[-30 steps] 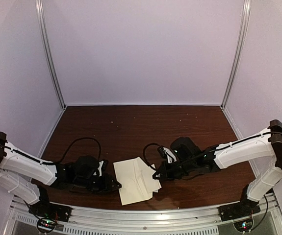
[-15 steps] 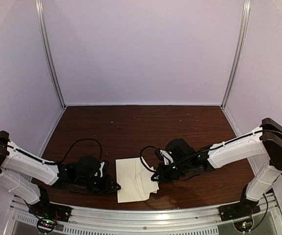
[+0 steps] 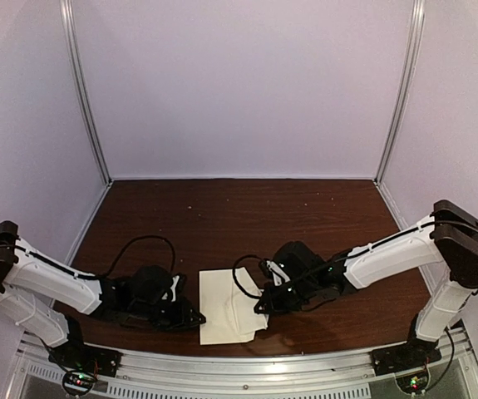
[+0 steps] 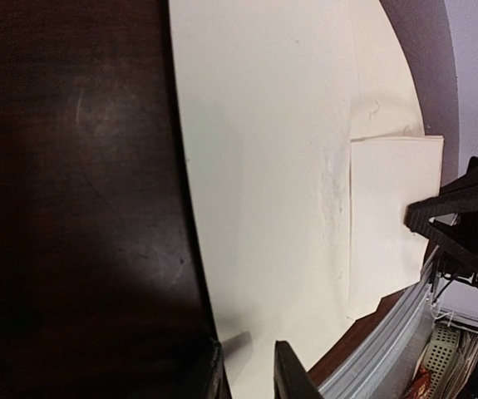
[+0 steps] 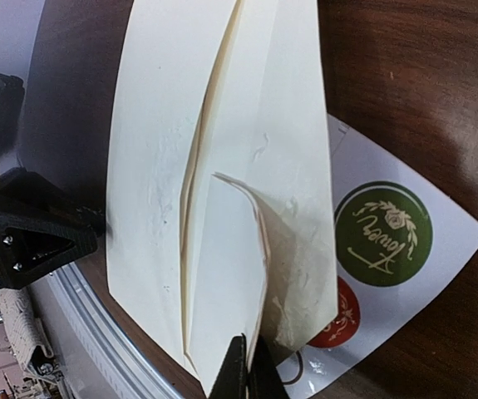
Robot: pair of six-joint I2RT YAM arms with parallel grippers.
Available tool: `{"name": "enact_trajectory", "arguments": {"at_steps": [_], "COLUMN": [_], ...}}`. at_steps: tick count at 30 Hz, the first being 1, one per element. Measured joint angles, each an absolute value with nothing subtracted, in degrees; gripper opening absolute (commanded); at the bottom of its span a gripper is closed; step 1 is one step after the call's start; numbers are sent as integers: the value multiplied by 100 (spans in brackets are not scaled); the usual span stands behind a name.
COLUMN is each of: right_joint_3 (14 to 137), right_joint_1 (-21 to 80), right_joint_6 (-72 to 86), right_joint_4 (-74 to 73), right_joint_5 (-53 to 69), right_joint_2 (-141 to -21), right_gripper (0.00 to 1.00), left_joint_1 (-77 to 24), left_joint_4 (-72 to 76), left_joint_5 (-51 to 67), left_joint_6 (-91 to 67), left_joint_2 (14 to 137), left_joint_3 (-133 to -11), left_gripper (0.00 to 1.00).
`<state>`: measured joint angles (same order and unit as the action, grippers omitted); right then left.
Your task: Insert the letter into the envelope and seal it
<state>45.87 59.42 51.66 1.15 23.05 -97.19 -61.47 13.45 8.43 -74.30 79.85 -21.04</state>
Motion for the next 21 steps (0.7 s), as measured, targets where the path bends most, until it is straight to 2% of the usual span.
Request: {"name": "enact_trajectory", "arguments": {"at_steps": [21], "right_joint_3": [5028], "right_joint_1": [6322], "right_joint_6": [5330], "right_joint_4": [239], "right_joint_5": [2248], "right_joint_2": [-10300], "right_gripper": [0], "left_joint_1": [-6237], "left_joint_4": [1365], "left_joint_5": [880], "left_joint_6": [-7428], "left_joint_2": [8145], "left_joint_3": [-2231], "left_gripper": [19]}}
